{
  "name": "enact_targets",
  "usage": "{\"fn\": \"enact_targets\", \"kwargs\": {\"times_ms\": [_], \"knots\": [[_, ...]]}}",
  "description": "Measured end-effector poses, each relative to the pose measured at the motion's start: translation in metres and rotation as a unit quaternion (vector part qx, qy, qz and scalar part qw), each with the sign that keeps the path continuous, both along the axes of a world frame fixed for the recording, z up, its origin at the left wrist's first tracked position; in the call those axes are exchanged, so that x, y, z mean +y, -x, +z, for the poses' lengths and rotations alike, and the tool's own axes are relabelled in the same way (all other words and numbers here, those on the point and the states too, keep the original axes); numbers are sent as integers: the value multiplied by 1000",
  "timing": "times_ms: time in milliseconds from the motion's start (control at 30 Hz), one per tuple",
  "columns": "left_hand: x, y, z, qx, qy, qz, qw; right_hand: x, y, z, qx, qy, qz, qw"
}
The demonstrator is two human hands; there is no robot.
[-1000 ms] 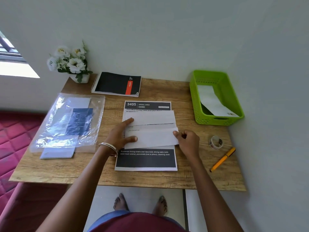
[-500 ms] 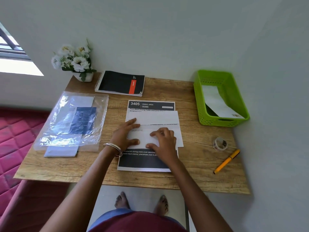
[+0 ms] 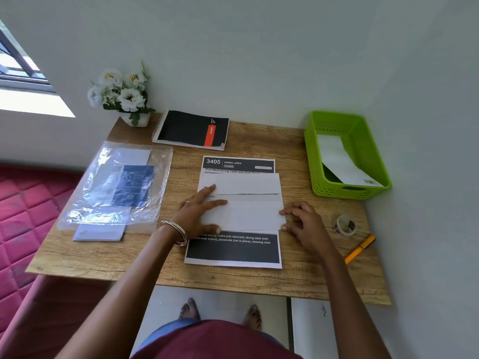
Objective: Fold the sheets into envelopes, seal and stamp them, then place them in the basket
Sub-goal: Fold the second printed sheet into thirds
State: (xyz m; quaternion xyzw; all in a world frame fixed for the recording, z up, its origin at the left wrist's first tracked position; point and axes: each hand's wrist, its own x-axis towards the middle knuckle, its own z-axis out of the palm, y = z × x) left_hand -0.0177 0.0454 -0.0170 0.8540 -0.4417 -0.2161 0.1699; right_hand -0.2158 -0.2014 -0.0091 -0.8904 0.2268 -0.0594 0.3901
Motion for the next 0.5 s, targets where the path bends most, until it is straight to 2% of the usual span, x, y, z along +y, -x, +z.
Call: {"fn": "enact_targets", "kwargs": {"times_ms": [133,267,500], "knots": [[-1,-1,4,-20,-36,-17,999,-7,4,1,9,6,35,999],[-4,-3,9,-75,-65,-43,994,-10,5,1,19,33,56,998],[4,2,1,-130,-39,-54,989,-1,12,0,-3,140,87,986]]}}
